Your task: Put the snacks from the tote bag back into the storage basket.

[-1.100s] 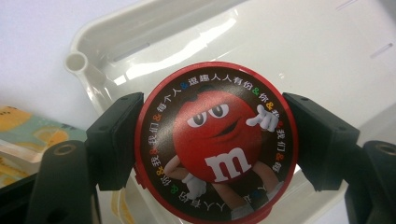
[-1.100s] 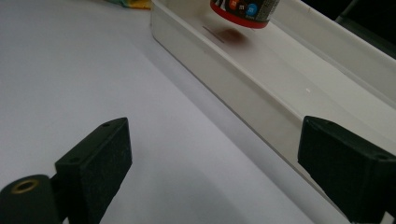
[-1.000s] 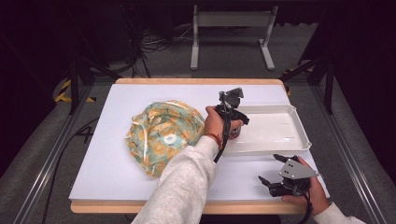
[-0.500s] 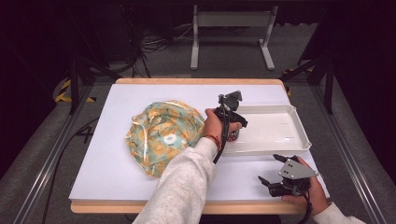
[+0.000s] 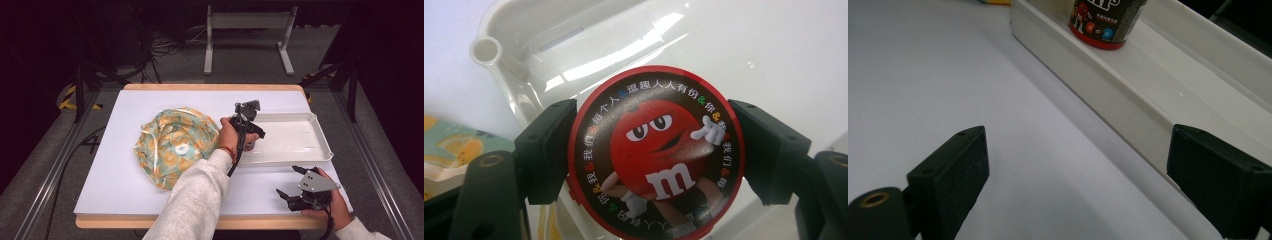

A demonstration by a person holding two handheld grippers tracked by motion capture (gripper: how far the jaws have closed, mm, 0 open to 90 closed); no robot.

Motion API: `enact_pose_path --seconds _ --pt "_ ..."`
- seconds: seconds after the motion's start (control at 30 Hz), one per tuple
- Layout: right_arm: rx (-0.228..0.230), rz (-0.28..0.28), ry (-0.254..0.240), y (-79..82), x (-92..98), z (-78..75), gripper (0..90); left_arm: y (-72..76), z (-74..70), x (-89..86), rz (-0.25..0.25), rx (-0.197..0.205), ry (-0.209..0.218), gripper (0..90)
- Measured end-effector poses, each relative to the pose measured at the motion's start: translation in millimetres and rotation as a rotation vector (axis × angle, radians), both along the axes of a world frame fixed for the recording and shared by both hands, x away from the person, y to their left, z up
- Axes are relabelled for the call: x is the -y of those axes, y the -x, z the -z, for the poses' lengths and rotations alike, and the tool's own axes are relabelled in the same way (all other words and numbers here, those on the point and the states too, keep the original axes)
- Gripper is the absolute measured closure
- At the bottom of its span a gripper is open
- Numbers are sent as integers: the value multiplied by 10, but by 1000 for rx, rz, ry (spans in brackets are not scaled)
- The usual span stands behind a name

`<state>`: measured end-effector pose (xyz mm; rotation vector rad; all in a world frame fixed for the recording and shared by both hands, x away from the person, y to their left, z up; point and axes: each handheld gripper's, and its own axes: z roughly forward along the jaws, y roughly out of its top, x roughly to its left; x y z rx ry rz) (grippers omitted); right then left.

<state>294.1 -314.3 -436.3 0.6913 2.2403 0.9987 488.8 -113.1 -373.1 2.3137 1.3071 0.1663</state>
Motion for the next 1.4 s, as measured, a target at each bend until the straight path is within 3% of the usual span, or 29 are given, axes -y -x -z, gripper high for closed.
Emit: enact_pose_path --seconds 0.63,0.9,1.23,1.4 --pt "-8 -4 6 -3 -11 9 105 55 -76 -60 27 11 20 183" --pt "-7 -5 6 -2 -12 5 105 97 -161 -94 57 32 36 152" --pt "-7 -5 8 -5 -18 4 104 160 -259 -155 116 55 20 133" --pt "-6 -7 9 -2 -22 2 104 185 -286 -172 125 46 35 133"
